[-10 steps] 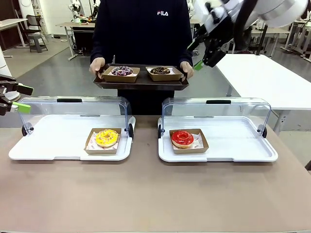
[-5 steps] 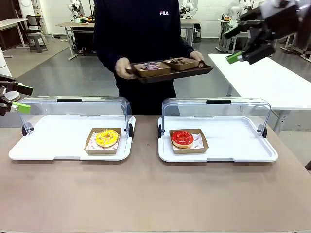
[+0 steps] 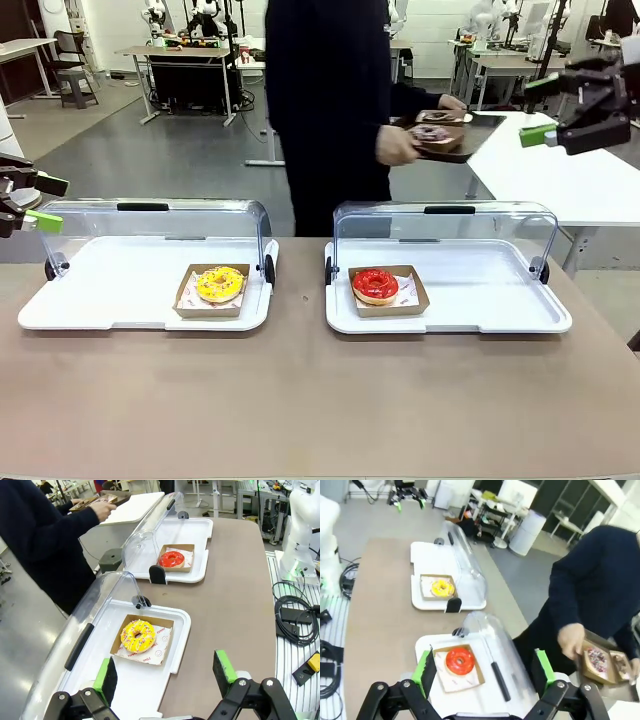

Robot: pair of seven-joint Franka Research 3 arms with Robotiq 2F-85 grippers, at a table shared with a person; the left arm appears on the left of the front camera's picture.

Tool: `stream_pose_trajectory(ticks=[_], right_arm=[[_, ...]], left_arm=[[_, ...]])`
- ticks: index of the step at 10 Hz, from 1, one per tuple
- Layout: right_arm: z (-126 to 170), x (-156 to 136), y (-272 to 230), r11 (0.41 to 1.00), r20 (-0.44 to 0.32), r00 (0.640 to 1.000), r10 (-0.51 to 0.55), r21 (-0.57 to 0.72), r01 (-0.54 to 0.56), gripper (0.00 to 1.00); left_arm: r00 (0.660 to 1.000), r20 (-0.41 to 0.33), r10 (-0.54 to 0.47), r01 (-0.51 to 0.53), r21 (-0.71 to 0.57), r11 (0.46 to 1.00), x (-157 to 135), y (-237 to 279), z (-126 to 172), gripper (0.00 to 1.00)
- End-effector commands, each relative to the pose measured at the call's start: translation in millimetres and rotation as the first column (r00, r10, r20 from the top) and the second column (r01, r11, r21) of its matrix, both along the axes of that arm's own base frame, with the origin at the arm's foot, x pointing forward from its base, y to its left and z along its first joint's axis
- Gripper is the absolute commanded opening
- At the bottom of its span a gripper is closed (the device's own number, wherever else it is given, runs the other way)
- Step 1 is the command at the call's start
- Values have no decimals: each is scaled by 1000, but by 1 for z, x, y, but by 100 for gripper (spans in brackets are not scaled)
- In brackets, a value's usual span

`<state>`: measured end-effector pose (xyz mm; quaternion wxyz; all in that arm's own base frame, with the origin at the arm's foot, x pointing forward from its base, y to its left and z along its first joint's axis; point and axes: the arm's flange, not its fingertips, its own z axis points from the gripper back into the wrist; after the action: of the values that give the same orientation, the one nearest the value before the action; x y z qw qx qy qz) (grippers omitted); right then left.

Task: Provide the desired donut to the person.
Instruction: Place the picked Paper togo box onto the Handle tray extended by the person.

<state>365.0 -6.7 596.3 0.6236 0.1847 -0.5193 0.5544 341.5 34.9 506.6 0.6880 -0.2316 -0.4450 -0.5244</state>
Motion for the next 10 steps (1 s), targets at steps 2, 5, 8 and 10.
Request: stream_pose_trajectory(ticks=[2, 5, 8, 10], right_arm=[[-12, -19, -10, 999, -138, 989, -50, 13, 53, 100], [-16, -19, -21, 998, -205, 977, -60, -20, 58, 100], [-20, -19, -25, 995, -229, 969, -96, -39, 90, 100], [-20, -18, -26, 990, -242, 961, -134, -64, 122, 100]], left_arm=[[1000, 9, -8, 8, -11, 1000, -1, 0, -1, 100], [1000, 9, -8, 8, -11, 1000, -1, 0, -1, 100], [1000, 9, -8, 8, -11, 1000, -1, 0, -1, 100], [1000, 9, -8, 8, -11, 1000, -1, 0, -1, 100]])
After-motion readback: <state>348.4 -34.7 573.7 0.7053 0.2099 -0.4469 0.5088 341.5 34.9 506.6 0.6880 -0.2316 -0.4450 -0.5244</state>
